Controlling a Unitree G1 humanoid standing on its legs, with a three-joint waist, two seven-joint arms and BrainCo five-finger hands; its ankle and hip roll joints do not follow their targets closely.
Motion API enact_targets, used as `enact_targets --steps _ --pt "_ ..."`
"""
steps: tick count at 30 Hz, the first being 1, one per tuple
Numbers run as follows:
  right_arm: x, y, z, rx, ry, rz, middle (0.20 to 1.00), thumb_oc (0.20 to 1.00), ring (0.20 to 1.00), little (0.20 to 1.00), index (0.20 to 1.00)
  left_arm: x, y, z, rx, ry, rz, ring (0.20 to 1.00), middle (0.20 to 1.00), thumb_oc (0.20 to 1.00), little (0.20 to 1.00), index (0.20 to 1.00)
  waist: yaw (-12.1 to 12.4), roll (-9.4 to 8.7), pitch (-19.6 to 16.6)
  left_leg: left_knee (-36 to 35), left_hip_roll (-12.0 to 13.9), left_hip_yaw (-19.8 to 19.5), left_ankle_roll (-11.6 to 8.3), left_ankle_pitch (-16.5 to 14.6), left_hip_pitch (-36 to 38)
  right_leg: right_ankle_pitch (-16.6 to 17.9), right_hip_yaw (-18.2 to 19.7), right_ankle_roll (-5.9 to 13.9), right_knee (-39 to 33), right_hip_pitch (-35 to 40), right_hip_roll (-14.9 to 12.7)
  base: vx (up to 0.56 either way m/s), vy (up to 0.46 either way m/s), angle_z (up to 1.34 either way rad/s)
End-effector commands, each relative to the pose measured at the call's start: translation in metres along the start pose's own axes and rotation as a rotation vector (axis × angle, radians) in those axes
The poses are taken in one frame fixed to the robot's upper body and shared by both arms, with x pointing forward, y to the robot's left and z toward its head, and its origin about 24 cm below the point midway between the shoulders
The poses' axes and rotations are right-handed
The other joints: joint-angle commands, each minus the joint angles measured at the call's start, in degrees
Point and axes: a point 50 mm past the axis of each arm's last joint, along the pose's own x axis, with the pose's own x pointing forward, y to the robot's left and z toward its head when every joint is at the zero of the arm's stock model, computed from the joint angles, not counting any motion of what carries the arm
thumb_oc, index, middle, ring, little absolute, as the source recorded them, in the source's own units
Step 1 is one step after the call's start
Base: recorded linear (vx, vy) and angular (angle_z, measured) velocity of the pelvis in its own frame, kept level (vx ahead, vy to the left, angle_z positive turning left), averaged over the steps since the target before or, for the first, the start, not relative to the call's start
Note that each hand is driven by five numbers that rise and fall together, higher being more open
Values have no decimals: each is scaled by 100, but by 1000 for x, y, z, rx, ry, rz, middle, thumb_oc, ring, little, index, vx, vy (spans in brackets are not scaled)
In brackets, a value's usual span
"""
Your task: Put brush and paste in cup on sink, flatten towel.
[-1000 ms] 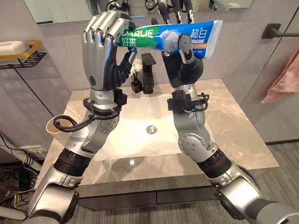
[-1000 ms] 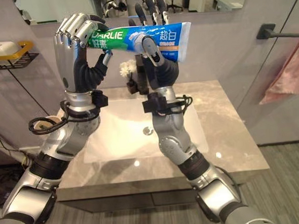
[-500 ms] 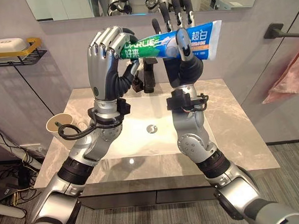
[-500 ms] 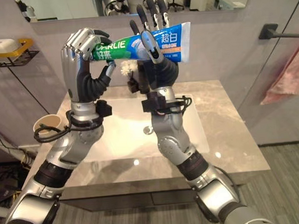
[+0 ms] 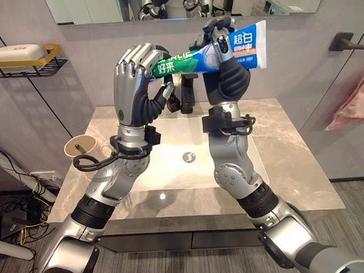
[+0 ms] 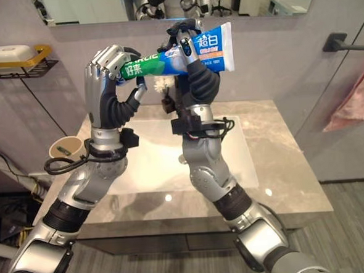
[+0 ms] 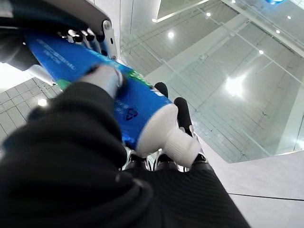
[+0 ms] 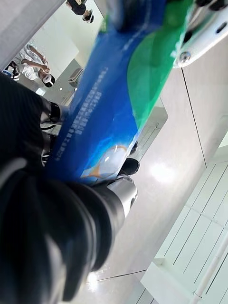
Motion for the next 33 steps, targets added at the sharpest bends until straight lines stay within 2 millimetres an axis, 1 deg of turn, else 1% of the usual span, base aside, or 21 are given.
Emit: enact_targets --steps 1,5,6,7,8,10,11,14,17,18,21,22,23,24,26,28,29,30,31,32,33 --pt "18 13 20 31 -155 17 200 200 200 200 200 15 8 14 -51 -89 80 1000 1000 1000 1000 1000 133 -221 -325 26 153 -244 -211 -8 188 342 180 560 -6 293 -655 -42 -14 9" --pt "19 11 23 23 -175 5 200 200 200 200 200 16 16 13 -28 -107 113 1000 1000 1000 1000 1000 206 -189 -341 26 136 -343 -227 19 157 323 90 543 -6 354 -687 -21 -15 13" --pt "19 11 25 3 -185 11 200 200 200 200 200 18 25 15 -6 -142 140 1000 1000 1000 1000 1000 255 -178 -342 26 122 -395 -240 35 132 316 36 534 -6 384 -702 -17 -12 12" --pt "19 12 25 3 -185 11 200 200 200 200 200 18 26 15 -5 -142 140 1000 1000 1000 1000 1000 246 -177 -341 26 121 -401 -240 38 130 315 29 533 -6 386 -703 -23 -13 11" --pt "20 12 27 -8 -192 19 200 200 200 200 200 19 33 17 3 -167 176 1000 1000 1000 1000 1000 274 -176 -341 26 111 -439 -242 44 115 305 -1 528 -6 402 -710 -13 -10 15" --pt "23 16 33 -23 -213 58 200 200 200 200 200 18 54 20 47 -228 252 1000 1000 1000 1000 1000 402 -184 -353 26 93 -536 -253 60 81 286 -84 517 -6 438 -738 -8 -6 26" --pt "23 16 32 -22 -212 59 200 200 200 200 200 18 55 20 49 -228 253 1000 1000 1000 1000 1000 390 -183 -353 26 91 -540 -253 62 81 285 -88 517 -6 441 -740 -1 0 29" --pt "25 15 40 -41 -240 73 200 200 200 200 200 9 72 15 95 -219 287 1000 1000 1000 1000 1000 516 -197 -358 26 58 -637 -263 81 41 269 -203 505 -6 491 -764 0 -1 20" --pt "27 7 49 -55 -279 48 200 200 200 200 200 -10 92 -5 219 -140 277 1000 1000 1000 1000 1000 780 -244 -324 26 15 -796 -272 120 -50 252 -391 490 -6 557 -798 -17 -7 25" --pt "27 7 49 -53 -277 48 200 200 200 200 200 -11 93 -5 221 -139 277 1000 1000 1000 1000 1000 760 -243 -331 26 13 -805 -273 123 -52 250 -400 489 -6 561 -800 -15 -4 27" --pt "30 -1 53 -68 -294 17 200 200 200 200 200 -34 104 -26 299 -27 237 1000 1000 1000 1000 1000 978 -283 -295 26 -37 -991 -281 174 -150 222 -595 476 -6 627 -833 -12 -5 29" --pt "32 -7 56 -78 -305 -8 200 200 200 200 200 -62 110 -47 374 111 162 1000 1000 1000 1000 1000 1182 -318 -247 26 -64 -1135 -288 168 -210 166 -733 468 -6 701 -849 -24 -7 36" --pt "32 -7 56 -77 -304 -8 200 200 200 200 200 -62 110 -47 374 112 162 1000 1000 1000 1000 1000 1163 -318 -249 26 -73 -1149 -281 205 -231 193 -746 463 -6 688 -857 -30 -10 36" --pt "33 -9 58 -88 -308 -12 200 200 200 200 200 -69 111 -52 381 157 151 1000 1000 1000 1000 1000 1227 -333 -235 26 -91 -1198 -276 224 -271 197 -798 466 -6 697 -862 -34 -4 41" --pt "35 -14 63 -118 -315 -20 200 200 200 200 200 -96 115 -68 420 292 69 1000 1000 1000 1000 1000 1364 -364 -193 26 -122 -1329 -276 220 -328 152 -942 482 -6 760 -882 -14 -12 51" --pt "37 -16 64 -131 -310 -20 200 200 200 200 200 -117 118 -78 445 401 18 1000 1000 1000 1000 1000 1466 -397 -170 26 -167 -1428 -254 291 -425 204 -1047 490 -6 747 -910 -22 -10 35" --pt "40 -18 64 -172 -294 -18 200 200 200 200 200 -149 115 -90 396 599 -10 1000 1000 1000 1000 1000 1580 -450 -131 26 -196 -1514 -255 284 -466 167 -1157 502 -6 805 -917 -13 -10 29" --pt "41 -17 65 -174 -295 -17 200 200 200 200 200 -149 115 -90 394 599 -9 1000 1000 1000 1000 1000 1571 -446 -130 26 -208 -1526 -245 322 -492 195 -1168 499 -6 786 -926 13 -15 34" --pt "42 -20 63 -192 -277 -23 200 200 200 200 200 -165 113 -94 355 704 12 1000 1000 1000 1000 1000 1603 -481 -125 26 -211 -1552 -254 307 -502 177 -1199 501 -6 805 -926 6 -3 42" --pt "44 -25 56 -231 -235 -43 200 200 200 200 200 -198 106 -102 297 919 30 1000 1000 1000 1000 1000 1655 -527 -107 26 -231 -1611 -258 335 -540 183 -1287 500 -6 835 -928 8 -2 36" --pt "44 -25 57 -232 -236 -41 200 200 200 200 200 -197 105 -102 293 919 32 1000 1000 1000 1000 1000 1641 -526 -111 26 -245 -1631 -247 374 -578 210 -1306 500 -6 810 -938 9 -3 33"
